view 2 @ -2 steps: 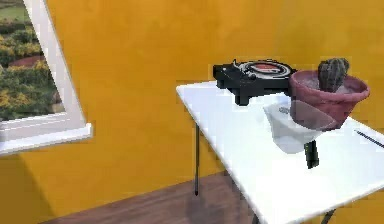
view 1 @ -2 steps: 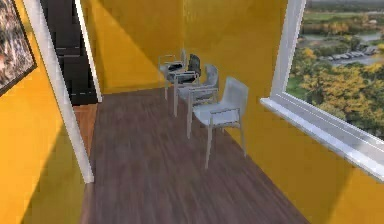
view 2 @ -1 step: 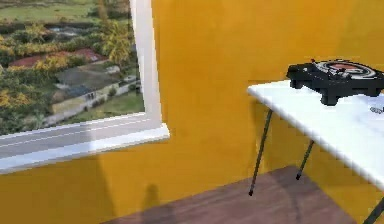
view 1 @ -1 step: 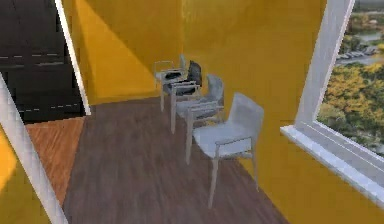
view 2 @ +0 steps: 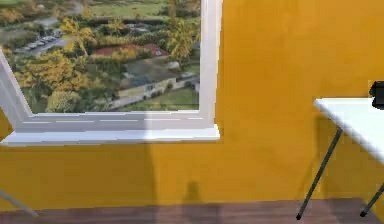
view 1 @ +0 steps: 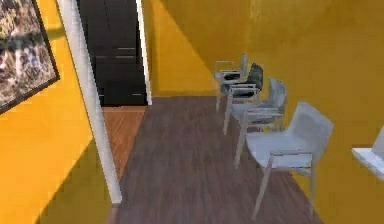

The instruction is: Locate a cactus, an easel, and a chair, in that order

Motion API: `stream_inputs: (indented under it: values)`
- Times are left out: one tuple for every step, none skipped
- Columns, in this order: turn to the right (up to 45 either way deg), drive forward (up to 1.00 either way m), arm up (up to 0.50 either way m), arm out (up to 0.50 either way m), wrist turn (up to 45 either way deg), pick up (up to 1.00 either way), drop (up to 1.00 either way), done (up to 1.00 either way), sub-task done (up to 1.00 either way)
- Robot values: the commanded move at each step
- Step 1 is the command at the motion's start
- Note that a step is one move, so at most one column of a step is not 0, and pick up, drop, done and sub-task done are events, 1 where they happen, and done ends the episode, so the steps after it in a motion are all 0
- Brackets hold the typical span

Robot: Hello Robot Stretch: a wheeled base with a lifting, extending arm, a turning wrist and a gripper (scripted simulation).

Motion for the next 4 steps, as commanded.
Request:
stream_inputs:
  values:
    - [0.0, 1.00, 0.00, 0.00, 0.0, 0.00, 0.00, 0.00, 0.00]
    - [-6.0, 0.00, 0.00, 0.00, 0.0, 0.00, 0.00, 0.00, 0.00]
    - [0.0, 0.50, 0.00, 0.00, 0.0, 0.00, 0.00, 0.00, 0.00]
    - [-45.0, 0.00, 0.00, 0.00, 0.0, 0.00, 0.00, 0.00, 0.00]
